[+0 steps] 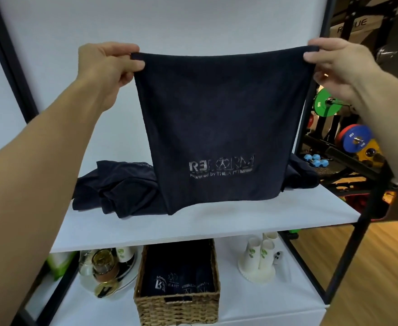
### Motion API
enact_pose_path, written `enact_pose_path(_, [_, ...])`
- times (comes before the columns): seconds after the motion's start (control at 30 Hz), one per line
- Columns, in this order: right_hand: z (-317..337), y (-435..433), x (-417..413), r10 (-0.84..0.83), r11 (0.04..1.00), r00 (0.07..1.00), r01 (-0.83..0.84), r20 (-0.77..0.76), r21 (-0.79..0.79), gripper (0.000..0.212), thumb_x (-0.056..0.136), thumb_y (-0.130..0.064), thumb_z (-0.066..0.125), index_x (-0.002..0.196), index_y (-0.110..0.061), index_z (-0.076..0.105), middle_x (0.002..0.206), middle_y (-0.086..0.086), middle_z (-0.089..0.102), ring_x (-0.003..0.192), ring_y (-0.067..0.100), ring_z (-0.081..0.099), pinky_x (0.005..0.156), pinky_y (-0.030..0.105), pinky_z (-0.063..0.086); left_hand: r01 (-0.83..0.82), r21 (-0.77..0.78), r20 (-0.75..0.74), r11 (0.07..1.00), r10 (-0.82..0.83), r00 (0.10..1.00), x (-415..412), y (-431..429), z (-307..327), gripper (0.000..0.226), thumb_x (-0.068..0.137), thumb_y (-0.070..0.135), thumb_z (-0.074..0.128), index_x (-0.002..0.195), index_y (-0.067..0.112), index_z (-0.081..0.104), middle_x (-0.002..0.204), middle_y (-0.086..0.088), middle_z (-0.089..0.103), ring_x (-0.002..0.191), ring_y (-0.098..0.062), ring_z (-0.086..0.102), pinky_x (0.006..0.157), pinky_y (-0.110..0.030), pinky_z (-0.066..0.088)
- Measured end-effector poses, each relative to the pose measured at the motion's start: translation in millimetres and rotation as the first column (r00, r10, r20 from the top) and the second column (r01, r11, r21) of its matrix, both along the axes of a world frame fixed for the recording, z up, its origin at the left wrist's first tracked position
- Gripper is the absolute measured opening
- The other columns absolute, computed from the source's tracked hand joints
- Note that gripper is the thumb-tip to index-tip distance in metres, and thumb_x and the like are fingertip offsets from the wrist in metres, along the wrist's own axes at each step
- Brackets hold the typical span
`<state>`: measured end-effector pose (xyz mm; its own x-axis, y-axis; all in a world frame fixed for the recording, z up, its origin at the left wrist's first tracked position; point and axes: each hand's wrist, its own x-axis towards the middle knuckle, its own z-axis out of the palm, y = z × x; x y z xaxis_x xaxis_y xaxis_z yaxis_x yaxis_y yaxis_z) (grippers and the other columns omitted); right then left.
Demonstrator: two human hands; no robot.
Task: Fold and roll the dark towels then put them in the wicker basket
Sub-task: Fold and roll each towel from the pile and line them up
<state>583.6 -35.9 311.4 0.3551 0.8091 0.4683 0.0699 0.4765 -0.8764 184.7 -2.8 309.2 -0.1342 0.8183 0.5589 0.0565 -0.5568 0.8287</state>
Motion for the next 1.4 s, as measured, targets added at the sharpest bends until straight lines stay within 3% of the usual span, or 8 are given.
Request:
enact_pose_path(0.13, [-13,22,11,-0.134,0.991,0.938,0.136,0.321,0.016,0.035,0.075,-0.008,0.080,0.109,-0.016,0.073,0.082,-0.002,0.062,0.071,0.006,0.056,0.071,0.020,0.045,-0.169,0.025,-0.223,0.985,0.171,0.960,3,25,-9,0.023,0.075,0.004,0.079,0.096,0.012,0.073,0.082,0.003,0.066,0.080,-0.011,0.066,0.073,-0.016,0.053])
enact_pose_path(0.33, [-33,85,19,-0.347,0.927,0.624,0.343,0.700,0.155,0.026,0.085,-0.026,0.074,0.106,-0.011,0.072,0.089,0.005,0.064,0.078,0.013,0.056,0.068,0.015,0.044,-0.340,0.081,-0.480,0.937,0.336,0.811,12,85,-28,0.013,0.082,0.010,0.076,0.094,0.009,0.073,0.083,-0.006,0.066,0.063,-0.008,0.057,0.065,-0.018,0.047])
enact_pose_path(0.43, [-34,116,23,-0.378,0.916,0.605,0.356,0.701,0.187,0.025,0.088,-0.029,0.070,0.105,-0.011,0.070,0.094,0.000,0.062,0.079,0.012,0.054,0.072,0.020,0.041,-0.357,0.095,-0.469,0.929,0.358,0.807,16,113,-26,0.014,0.081,0.011,0.075,0.095,0.009,0.073,0.085,-0.006,0.065,0.067,-0.009,0.056,0.065,-0.019,0.045])
enact_pose_path(0.63, [-37,122,33,-0.237,0.971,0.842,0.216,0.485,0.099,0.009,0.091,-0.026,0.066,0.087,-0.028,0.059,0.081,-0.008,0.059,0.059,-0.006,0.053,0.056,0.009,0.042,-0.206,0.074,-0.387,0.976,0.218,0.896,16,115,-15,0.017,0.080,0.010,0.075,0.075,0.024,0.066,0.079,0.005,0.067,0.068,-0.005,0.064,0.063,-0.018,0.049])
enact_pose_path(0.83, [-81,72,39,-0.030,0.989,0.895,0.090,0.446,-0.114,0.013,0.089,-0.017,0.068,0.085,-0.025,0.060,0.083,-0.006,0.064,0.076,0.004,0.057,0.068,0.024,0.045,-0.047,-0.150,-0.460,0.988,-0.028,0.888,6,71,-57,0.011,0.079,0.003,0.075,0.079,0.012,0.069,0.084,-0.003,0.068,0.078,-0.007,0.064,0.076,-0.025,0.051])
enact_pose_path(0.97, [-131,38,48,0.211,0.906,0.849,0.016,0.485,-0.422,0.008,0.087,-0.010,0.069,0.086,-0.016,0.064,0.081,-0.001,0.066,0.078,0.013,0.056,0.068,0.027,0.043,0.025,-0.431,-0.526,0.902,-0.273,0.805,-9,42,-111,0.008,0.074,0.006,0.078,0.078,0.008,0.072,0.086,-0.004,0.073,0.088,-0.014,0.066,0.081,-0.028,0.050])
enact_pose_path(1.17, [-200,14,50,0.599,0.617,0.646,0.003,0.472,-0.787,0.003,0.087,-0.015,0.070,0.090,-0.015,0.069,0.078,-0.008,0.065,0.078,0.012,0.054,0.070,0.031,0.041,-0.072,-0.682,-0.639,0.728,-0.544,0.544,-12,26,-190,0.006,0.077,0.009,0.077,0.081,0.013,0.077,0.079,-0.003,0.073,0.076,-0.011,0.067,0.069,-0.024,0.049])
enact_pose_path(1.4, [-212,92,43,0.317,0.797,0.741,0.129,0.591,-0.589,0.005,0.086,-0.015,0.071,0.090,-0.014,0.069,0.082,0.002,0.069,0.076,0.015,0.062,0.068,0.026,0.046,-0.235,-0.493,-0.659,0.838,-0.182,0.730,12,107,-212,0.007,0.078,0.004,0.076,0.081,0.010,0.074,0.065,-0.004,0.069,0.059,-0.015,0.062,0.055,-0.023,0.043])
